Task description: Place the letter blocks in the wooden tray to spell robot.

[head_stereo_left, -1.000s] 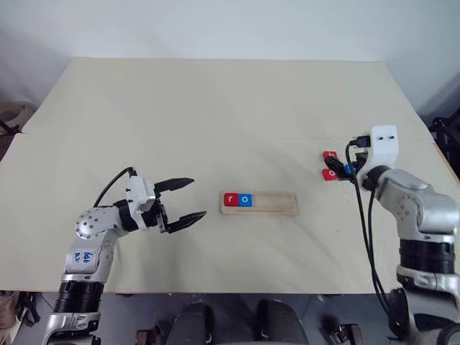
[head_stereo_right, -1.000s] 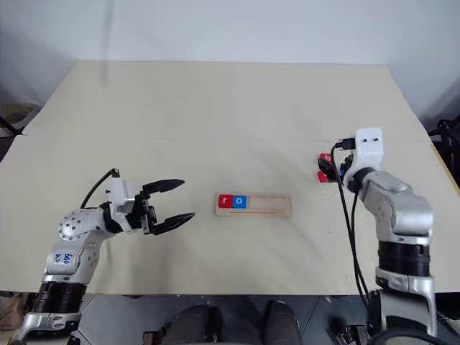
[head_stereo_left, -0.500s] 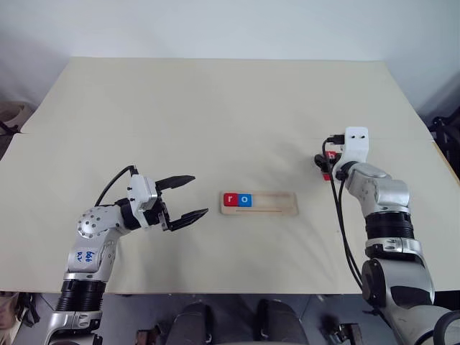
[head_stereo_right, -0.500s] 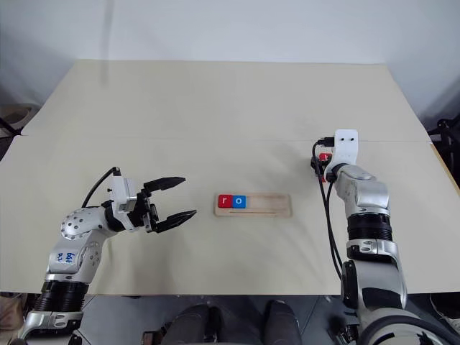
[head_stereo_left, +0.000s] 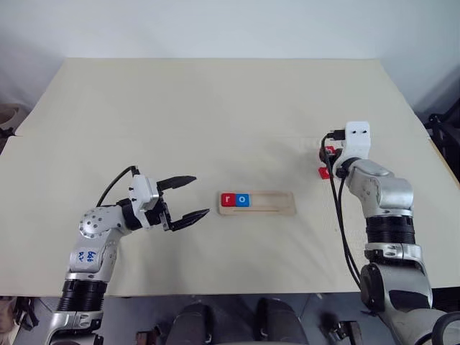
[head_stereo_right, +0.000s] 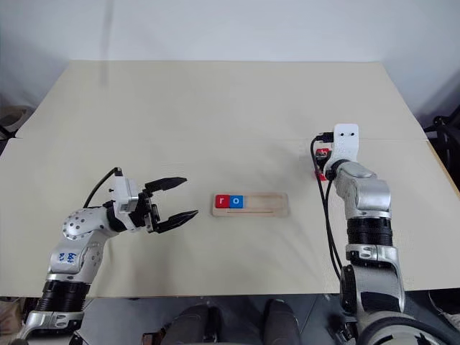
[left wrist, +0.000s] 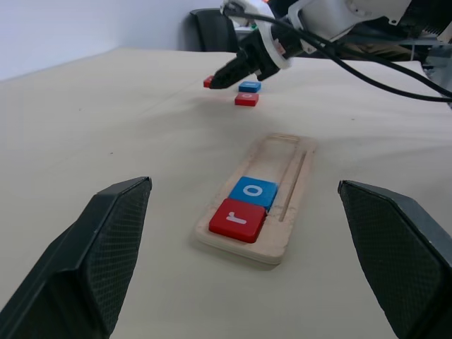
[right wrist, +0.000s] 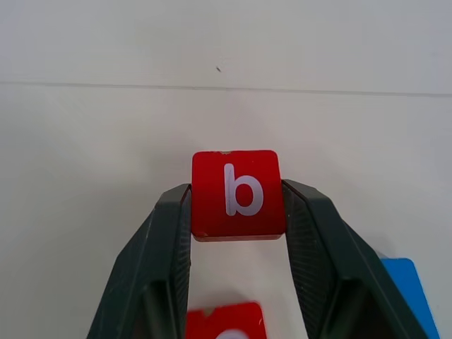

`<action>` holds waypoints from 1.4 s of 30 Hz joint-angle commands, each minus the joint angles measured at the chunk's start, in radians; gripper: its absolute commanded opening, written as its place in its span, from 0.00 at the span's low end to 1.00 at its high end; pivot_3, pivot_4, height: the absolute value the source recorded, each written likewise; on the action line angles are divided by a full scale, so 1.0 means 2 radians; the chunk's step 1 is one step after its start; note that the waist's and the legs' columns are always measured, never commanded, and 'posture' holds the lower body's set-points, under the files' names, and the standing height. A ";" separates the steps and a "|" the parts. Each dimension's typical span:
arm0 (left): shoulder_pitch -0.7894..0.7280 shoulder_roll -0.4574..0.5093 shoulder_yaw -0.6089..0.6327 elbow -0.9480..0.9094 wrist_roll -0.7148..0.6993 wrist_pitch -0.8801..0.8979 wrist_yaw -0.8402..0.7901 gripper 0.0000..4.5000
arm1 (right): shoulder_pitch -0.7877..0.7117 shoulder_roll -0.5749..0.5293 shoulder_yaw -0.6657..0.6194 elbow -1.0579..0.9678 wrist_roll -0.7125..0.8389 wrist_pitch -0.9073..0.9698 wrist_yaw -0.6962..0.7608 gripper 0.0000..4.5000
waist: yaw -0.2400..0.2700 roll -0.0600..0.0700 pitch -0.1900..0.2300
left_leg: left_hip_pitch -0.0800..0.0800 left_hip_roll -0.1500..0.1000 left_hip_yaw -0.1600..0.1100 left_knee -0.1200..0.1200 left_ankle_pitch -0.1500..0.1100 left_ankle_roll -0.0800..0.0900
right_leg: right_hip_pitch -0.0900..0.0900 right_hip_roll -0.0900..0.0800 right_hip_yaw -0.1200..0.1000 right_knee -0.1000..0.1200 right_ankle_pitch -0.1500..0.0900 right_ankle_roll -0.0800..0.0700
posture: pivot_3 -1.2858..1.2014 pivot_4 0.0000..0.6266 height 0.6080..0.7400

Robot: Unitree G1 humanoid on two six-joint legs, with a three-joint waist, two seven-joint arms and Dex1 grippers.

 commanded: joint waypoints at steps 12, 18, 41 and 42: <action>-0.061 -0.002 -0.010 0.074 0.005 -0.035 -0.046 1.00 | 0.271 0.074 -0.039 -0.427 0.033 0.202 -0.046 0.32 | 0.010 0.000 0.000 | 0.000 -0.001 0.001 0.000 0.000 0.000 | -0.001 0.000 0.001 0.000 0.000 0.000 | 0.52 0.24 1.00; -0.077 0.001 -0.013 0.089 0.005 -0.036 -0.058 1.00 | 0.284 0.118 -0.040 -0.429 0.024 0.183 -0.066 0.49 | 0.009 0.000 0.000 | 0.000 -0.001 0.001 0.000 0.000 0.000 | -0.001 0.000 0.001 0.000 0.000 0.000 | 0.52 0.24 1.00; -0.041 0.024 -0.007 0.009 -0.018 0.007 -0.073 1.00 | 0.206 -0.286 0.068 0.023 0.001 -0.398 0.572 1.00 | 0.010 -0.001 0.001 | 0.002 -0.001 0.002 0.000 0.000 0.001 | 0.002 0.000 0.001 -0.003 0.001 0.001 | 0.52 0.24 1.00; -0.040 0.024 -0.008 0.006 -0.017 0.008 -0.073 1.00 | 0.186 -0.284 0.079 0.054 -0.006 -0.417 0.586 1.00 | 0.010 -0.001 0.001 | 0.002 -0.001 0.002 0.000 0.000 0.001 | 0.002 0.000 0.001 -0.003 0.001 0.001 | 0.52 0.24 1.00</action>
